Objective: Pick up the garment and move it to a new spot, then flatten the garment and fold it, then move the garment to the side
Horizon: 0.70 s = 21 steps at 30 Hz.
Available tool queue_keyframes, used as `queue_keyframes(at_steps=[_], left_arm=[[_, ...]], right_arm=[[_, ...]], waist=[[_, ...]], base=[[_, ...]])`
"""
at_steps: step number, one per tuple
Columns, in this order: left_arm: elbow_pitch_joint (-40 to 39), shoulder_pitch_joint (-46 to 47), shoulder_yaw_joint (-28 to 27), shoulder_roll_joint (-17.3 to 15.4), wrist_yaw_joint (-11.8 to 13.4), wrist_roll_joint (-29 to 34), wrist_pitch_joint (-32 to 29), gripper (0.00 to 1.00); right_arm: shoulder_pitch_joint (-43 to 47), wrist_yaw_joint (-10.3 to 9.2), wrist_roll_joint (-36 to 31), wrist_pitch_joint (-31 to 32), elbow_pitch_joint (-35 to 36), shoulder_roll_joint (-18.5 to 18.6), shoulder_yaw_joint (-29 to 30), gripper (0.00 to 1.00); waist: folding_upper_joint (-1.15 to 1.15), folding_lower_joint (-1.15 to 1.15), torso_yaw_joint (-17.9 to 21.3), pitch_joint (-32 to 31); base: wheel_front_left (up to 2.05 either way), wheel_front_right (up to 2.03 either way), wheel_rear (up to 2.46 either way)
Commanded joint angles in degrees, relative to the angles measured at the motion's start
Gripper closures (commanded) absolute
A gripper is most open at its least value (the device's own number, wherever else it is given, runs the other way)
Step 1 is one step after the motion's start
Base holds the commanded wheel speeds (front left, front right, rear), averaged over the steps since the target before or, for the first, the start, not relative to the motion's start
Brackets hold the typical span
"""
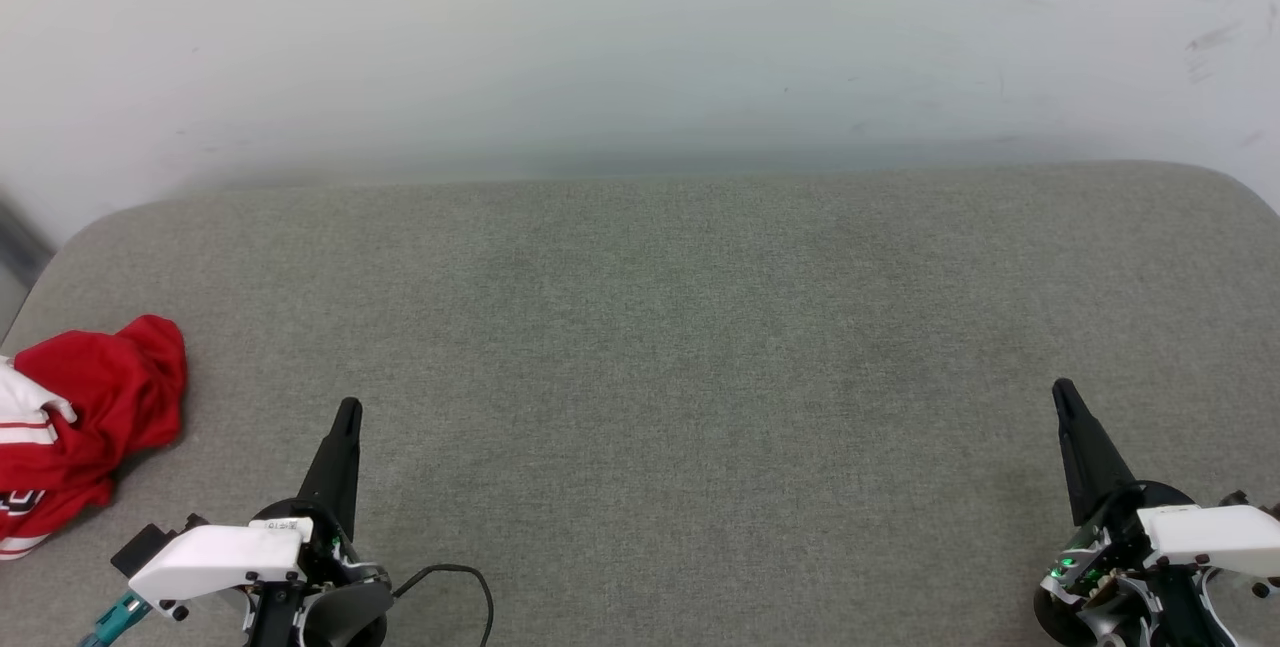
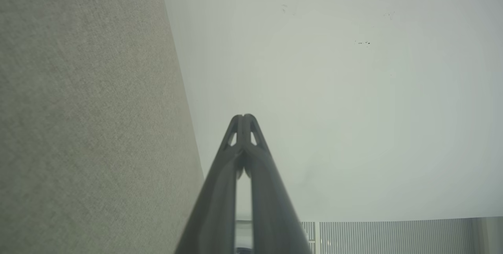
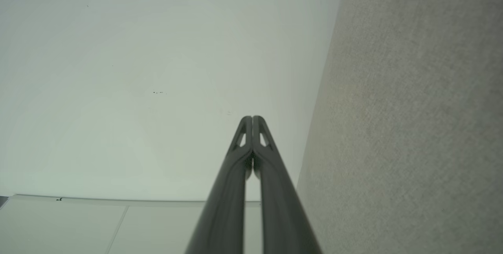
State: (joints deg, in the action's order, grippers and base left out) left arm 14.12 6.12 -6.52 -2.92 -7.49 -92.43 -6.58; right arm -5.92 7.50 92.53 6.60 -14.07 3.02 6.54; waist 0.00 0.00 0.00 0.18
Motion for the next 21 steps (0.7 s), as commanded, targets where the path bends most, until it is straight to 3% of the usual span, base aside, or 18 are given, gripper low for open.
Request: queue_keyframes(at_steps=[1,5,6,15,21], left_arm=[[-0.1,0.3,-0.1,0.1,-0.1,0.0,-0.1,1.00],[0.2,-0.1,0.0,0.0,0.0,0.0,0.1,1.00],[0.6,-0.3,0.1,0.1,0.0,0.0,0.1,0.00],[0.1,-1.8,0.3,0.2,0.0,0.7,2.2,0.00],[-0.9,-1.8,-0.8,0.1,0.1,6.2,3.8,0.00]], right_arm=[[-0.7,-0.02,-0.2,0.0,0.0,-0.2,0.0,1.00],[0.1,0.00,0.0,-0.1,-0.2,0.0,0.0,1.00],[0.4,0.00,0.0,-0.1,-0.6,0.0,-0.1,0.00],[2.0,-0.01,-2.0,-2.2,-1.0,0.0,-0.3,0.00],[2.2,-0.01,-7.7,-3.8,0.4,0.0,0.1,0.00]], waist=[[0.00,0.00,0.0,0.0],[0.00,0.00,0.0,0.0],[0.00,0.00,0.0,0.0],[0.00,0.00,0.0,0.1],[0.00,0.00,0.0,0.1]], base=[[0.00,0.00,0.00],[0.00,0.00,0.00],[0.00,0.00,0.00],[0.00,0.00,0.00],[0.00,0.00,0.00]])
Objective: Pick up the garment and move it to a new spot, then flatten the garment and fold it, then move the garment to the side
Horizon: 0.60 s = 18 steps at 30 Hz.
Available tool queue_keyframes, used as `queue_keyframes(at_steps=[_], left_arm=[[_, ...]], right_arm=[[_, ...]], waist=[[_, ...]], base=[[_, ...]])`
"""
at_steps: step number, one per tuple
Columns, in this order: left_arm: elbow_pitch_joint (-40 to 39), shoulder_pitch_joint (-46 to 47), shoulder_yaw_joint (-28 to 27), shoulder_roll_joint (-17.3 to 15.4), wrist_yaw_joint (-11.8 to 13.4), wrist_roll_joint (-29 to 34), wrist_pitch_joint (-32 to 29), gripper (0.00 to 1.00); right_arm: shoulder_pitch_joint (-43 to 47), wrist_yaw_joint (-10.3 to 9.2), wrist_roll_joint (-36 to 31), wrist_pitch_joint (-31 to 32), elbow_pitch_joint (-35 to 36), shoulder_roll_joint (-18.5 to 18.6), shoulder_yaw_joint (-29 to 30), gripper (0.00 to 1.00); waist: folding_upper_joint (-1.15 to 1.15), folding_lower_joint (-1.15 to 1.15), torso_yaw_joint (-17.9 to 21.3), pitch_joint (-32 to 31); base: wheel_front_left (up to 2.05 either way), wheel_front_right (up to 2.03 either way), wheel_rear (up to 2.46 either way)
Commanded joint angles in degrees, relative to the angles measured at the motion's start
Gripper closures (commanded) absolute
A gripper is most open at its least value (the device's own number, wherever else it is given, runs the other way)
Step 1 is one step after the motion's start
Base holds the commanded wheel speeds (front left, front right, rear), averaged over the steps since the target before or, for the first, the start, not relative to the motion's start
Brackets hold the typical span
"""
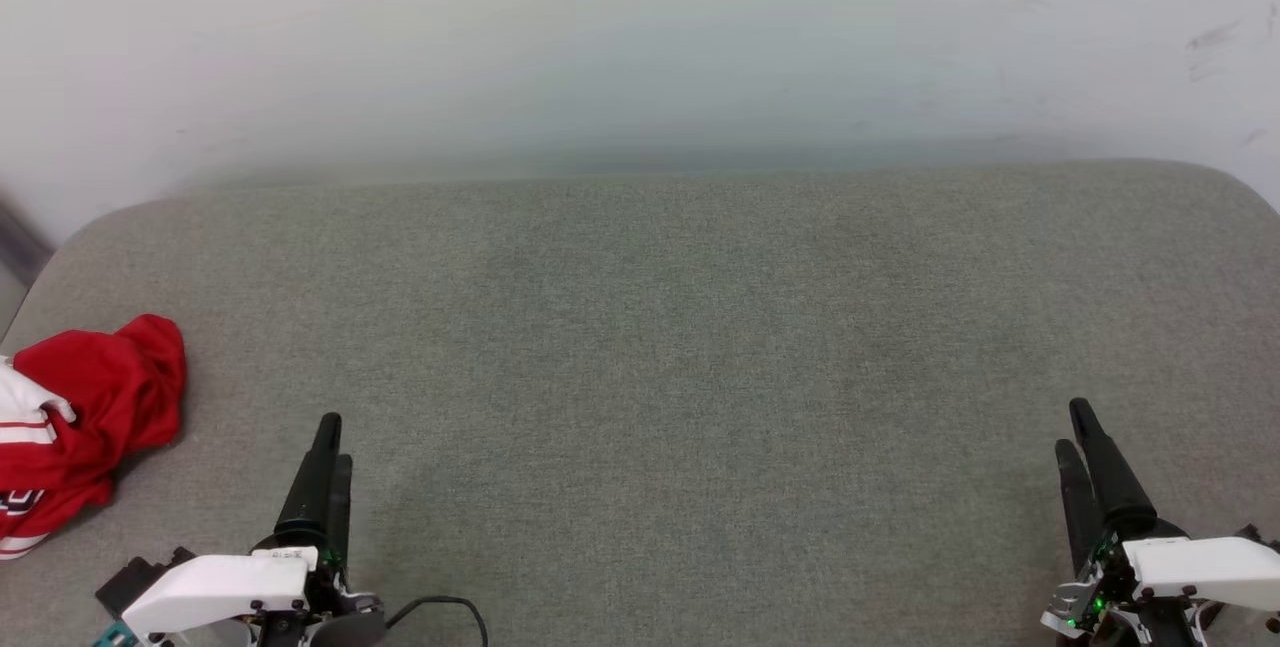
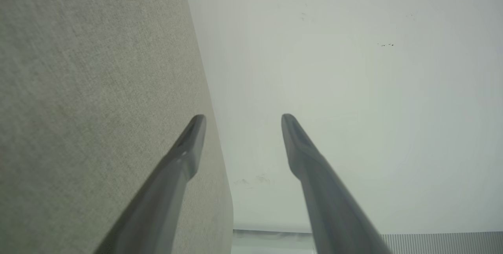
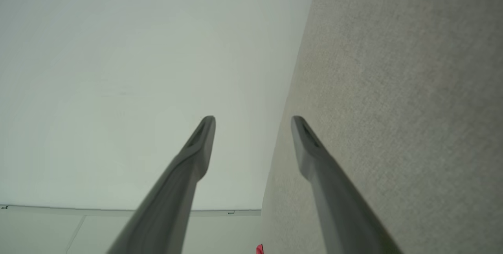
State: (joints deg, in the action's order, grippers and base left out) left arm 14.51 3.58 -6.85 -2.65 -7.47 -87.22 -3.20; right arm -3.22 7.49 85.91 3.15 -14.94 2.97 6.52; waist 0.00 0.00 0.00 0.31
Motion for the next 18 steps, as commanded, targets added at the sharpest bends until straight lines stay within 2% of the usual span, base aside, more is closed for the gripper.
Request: queue_keyframes(at_steps=[1,6,18], left_arm=[[-1.6,0.8,-0.8,-0.1,0.3,2.1,0.7,0.00],[-4.0,0.9,-1.1,-0.1,2.3,8.6,2.0,0.00],[-7.8,-0.3,2.9,-0.2,7.8,26.3,4.8,0.00]], right_arm=[[-0.4,0.00,-2.0,-0.6,1.7,0.0,0.2,0.00],[-0.2,0.00,-8.8,-1.9,4.1,0.0,0.2,0.00],[0.7,0.00,-26.3,-4.8,9.6,0.0,-2.3,0.00]], waist=[[0.00,0.00,0.0,0.0],[0.00,0.00,0.0,0.1],[0.00,0.00,0.0,0.1]], base=[[0.00,0.00,0.00],[0.00,0.00,0.00],[0.00,0.00,0.00]])
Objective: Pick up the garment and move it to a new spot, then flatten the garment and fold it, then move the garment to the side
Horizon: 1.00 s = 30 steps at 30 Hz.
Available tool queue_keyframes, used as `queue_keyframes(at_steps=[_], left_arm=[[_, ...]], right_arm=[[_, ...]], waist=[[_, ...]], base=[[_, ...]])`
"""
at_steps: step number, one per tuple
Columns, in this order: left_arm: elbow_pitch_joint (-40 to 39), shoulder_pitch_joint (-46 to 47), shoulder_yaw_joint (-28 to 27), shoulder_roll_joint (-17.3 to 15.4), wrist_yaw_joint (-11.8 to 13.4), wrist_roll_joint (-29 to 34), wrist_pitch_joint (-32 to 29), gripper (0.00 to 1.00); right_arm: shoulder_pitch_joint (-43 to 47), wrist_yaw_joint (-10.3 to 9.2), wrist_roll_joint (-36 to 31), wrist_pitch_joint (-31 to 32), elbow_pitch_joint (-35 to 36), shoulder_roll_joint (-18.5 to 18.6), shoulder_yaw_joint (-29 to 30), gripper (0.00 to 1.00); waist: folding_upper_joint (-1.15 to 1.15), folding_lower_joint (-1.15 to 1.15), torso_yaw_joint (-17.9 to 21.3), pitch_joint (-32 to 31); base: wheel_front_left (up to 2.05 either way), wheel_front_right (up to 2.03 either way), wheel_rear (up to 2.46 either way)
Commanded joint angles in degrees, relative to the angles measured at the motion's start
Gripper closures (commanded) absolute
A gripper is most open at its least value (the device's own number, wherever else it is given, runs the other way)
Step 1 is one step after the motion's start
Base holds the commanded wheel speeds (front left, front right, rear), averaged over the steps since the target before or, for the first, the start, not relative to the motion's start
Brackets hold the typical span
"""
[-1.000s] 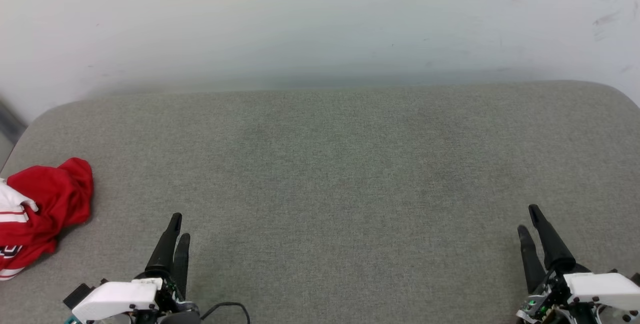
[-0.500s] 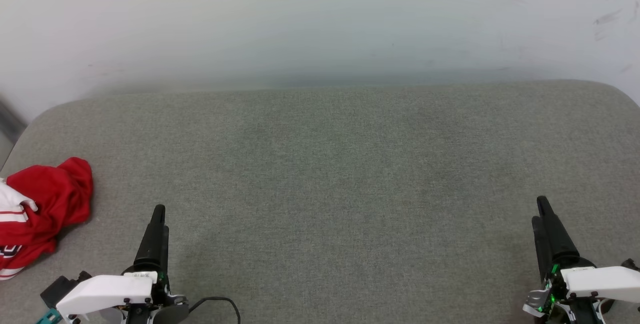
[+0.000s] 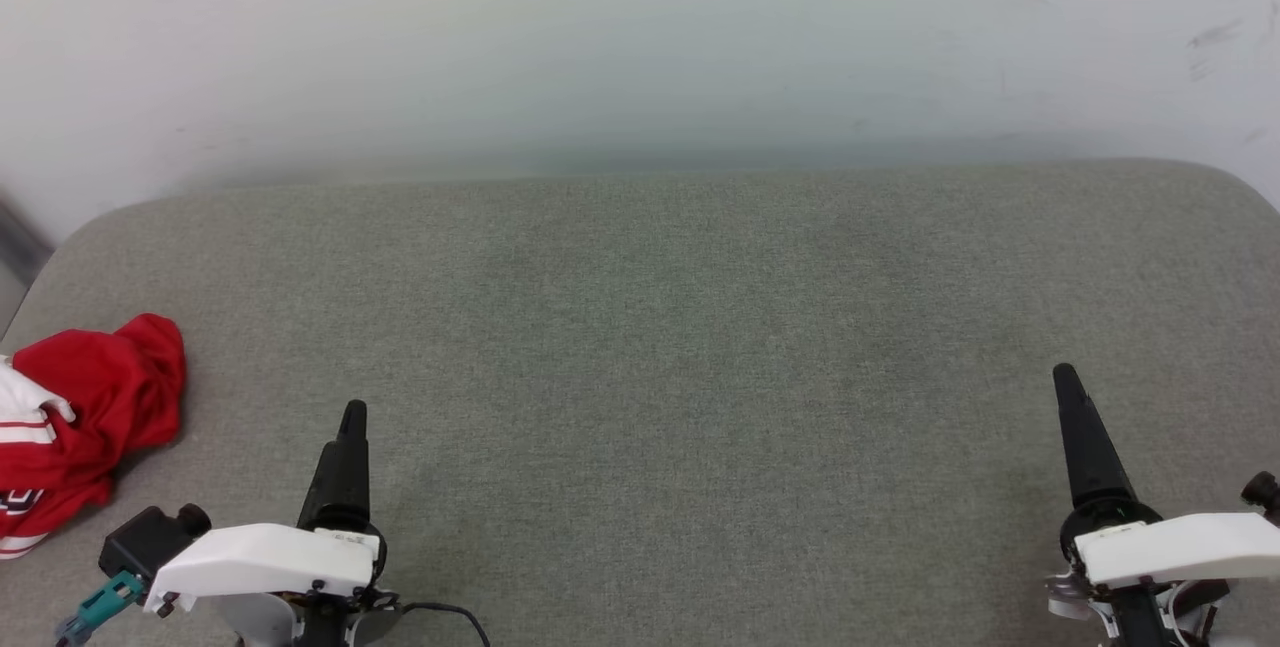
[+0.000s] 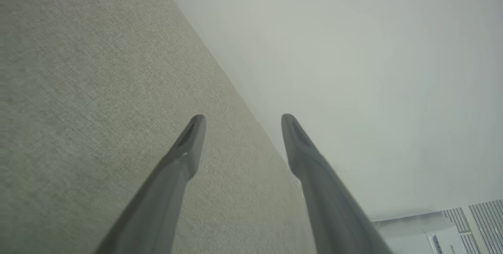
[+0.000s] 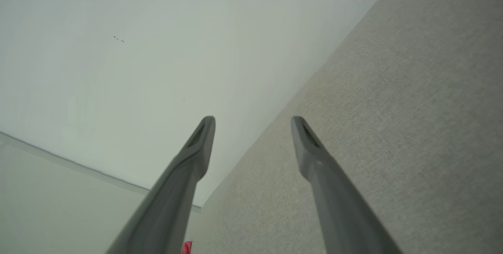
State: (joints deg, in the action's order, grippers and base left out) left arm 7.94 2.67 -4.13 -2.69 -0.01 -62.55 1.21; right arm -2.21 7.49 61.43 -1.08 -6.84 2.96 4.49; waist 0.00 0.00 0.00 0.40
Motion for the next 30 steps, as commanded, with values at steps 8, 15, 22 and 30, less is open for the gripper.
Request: queue_keyframes(at_steps=[8,15,22,30], left_arm=[[-2.0,-0.2,1.9,-0.1,2.6,10.1,2.1,0.00],[-2.5,-0.5,3.1,-0.2,3.7,16.6,3.4,0.00],[-3.3,-0.9,4.0,-0.2,4.2,21.1,4.5,0.00],[-4.2,-1.6,5.1,-0.2,4.7,26.8,5.9,0.00]], right_arm=[[0.8,0.00,-11.8,-2.2,2.7,0.0,-2.2,0.00],[1.7,0.00,-18.4,-3.6,2.5,0.0,-3.1,0.00],[2.2,0.00,-22.9,-4.7,2.8,0.0,-3.3,0.00],[2.7,0.00,-28.3,-6.0,3.7,-0.1,-3.7,0.00]], waist=[[0.00,0.00,0.0,0.0],[0.00,0.00,-0.1,0.0],[0.00,0.00,-0.2,0.0],[0.00,0.00,-0.2,0.0]], base=[[0.00,0.00,0.00],[0.00,0.00,0.00],[0.00,0.00,0.00],[0.00,0.00,0.00]])
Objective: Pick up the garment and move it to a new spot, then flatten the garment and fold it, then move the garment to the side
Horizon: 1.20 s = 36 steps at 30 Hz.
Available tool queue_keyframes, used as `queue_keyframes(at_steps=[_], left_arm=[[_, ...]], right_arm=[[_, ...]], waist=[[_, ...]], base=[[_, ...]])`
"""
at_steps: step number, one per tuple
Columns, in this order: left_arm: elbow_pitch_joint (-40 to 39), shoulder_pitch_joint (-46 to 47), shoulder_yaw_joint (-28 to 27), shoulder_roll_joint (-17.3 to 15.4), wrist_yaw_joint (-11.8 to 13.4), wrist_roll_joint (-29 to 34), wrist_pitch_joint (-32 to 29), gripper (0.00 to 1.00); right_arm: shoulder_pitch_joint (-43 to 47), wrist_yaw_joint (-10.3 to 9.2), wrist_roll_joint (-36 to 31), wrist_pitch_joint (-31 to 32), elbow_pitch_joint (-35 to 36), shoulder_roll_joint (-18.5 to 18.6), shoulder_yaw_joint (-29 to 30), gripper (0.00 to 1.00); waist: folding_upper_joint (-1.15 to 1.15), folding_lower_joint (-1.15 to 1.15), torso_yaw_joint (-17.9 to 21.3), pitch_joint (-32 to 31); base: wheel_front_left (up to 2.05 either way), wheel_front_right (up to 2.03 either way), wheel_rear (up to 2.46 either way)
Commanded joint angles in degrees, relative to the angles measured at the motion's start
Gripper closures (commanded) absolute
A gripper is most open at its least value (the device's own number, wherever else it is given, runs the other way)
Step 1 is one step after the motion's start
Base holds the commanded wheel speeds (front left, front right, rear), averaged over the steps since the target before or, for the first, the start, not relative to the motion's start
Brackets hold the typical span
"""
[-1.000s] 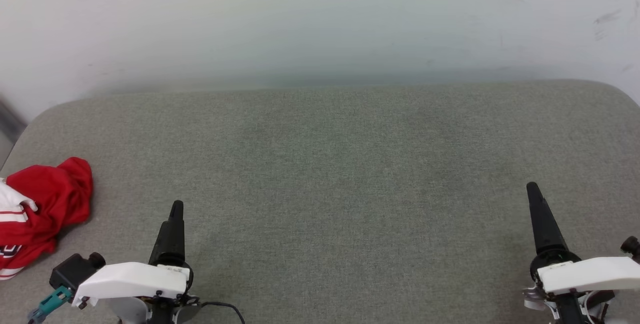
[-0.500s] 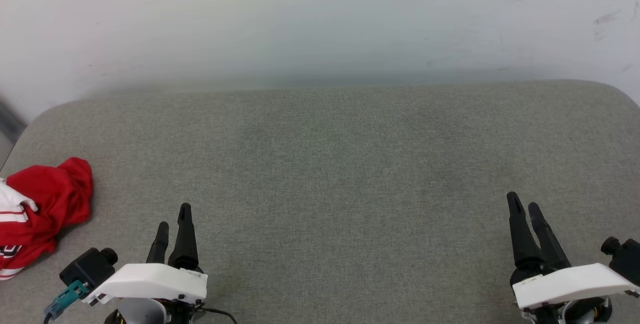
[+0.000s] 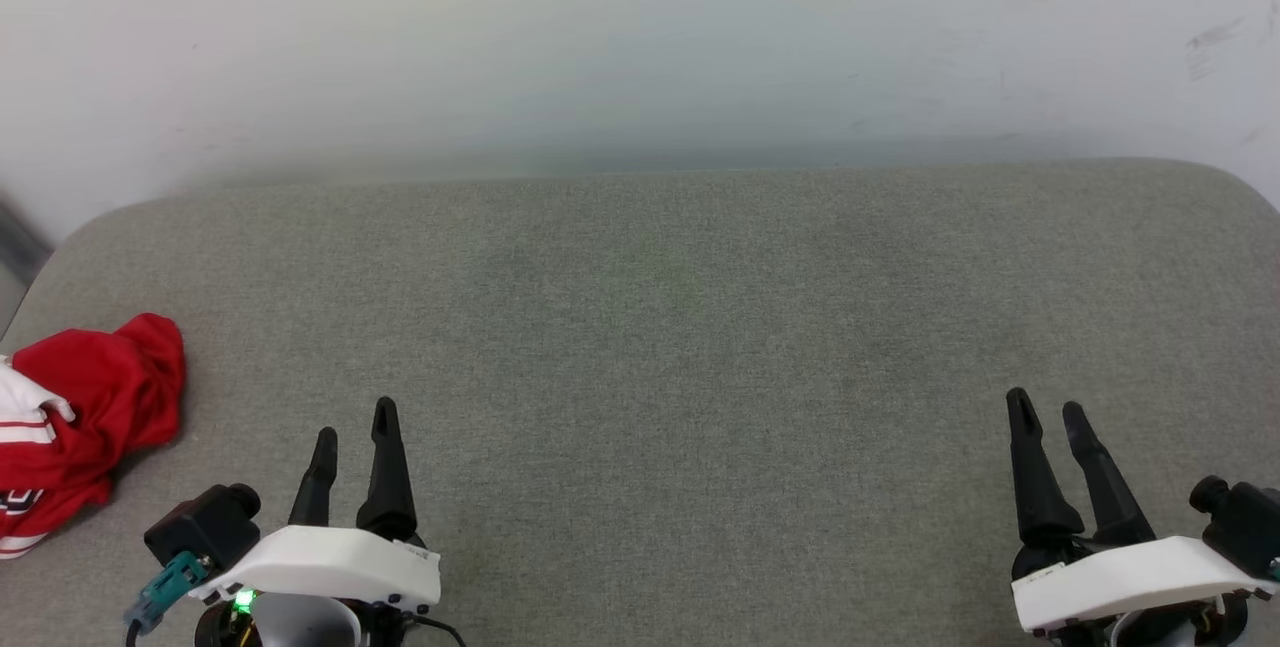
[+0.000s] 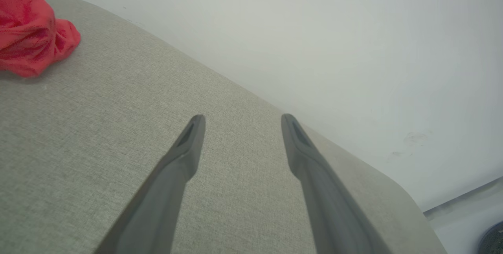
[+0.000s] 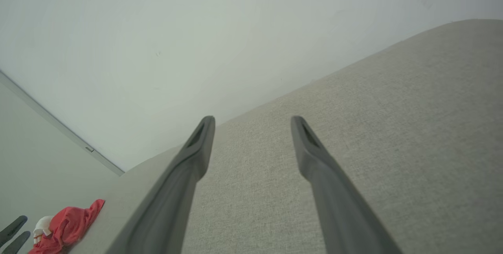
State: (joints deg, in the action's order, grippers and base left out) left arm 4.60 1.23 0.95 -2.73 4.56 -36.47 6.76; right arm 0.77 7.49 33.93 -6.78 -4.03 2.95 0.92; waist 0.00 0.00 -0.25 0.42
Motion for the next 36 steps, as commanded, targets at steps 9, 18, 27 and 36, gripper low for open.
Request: queue_keyframes(at_steps=[9,18,27,36], left_arm=[[-1.7,-0.5,1.0,-0.1,1.0,6.7,1.8,0.00],[-2.6,-1.3,1.7,-0.2,1.6,12.1,3.1,0.00],[-3.4,-1.7,2.5,-0.2,1.9,17.0,4.3,0.00],[-4.1,-2.1,3.2,-0.2,2.1,21.1,5.4,0.00]], right_arm=[[0.4,0.00,-6.0,-1.8,1.9,-0.1,-0.2,0.00],[1.2,0.00,-10.7,-3.1,2.4,-0.1,-0.3,0.00],[1.8,0.00,-15.1,-4.3,3.3,-0.1,-0.5,0.00],[2.5,0.00,-19.3,-5.4,4.2,-0.1,-0.9,0.00]], waist=[[0.00,0.00,-0.1,0.0],[0.00,0.00,-0.1,-0.1],[0.00,0.00,-0.2,-0.1],[0.00,0.00,-0.4,0.0]], base=[[0.00,0.00,0.00],[0.00,0.00,0.00],[0.00,0.00,0.00],[0.00,0.00,0.00]])
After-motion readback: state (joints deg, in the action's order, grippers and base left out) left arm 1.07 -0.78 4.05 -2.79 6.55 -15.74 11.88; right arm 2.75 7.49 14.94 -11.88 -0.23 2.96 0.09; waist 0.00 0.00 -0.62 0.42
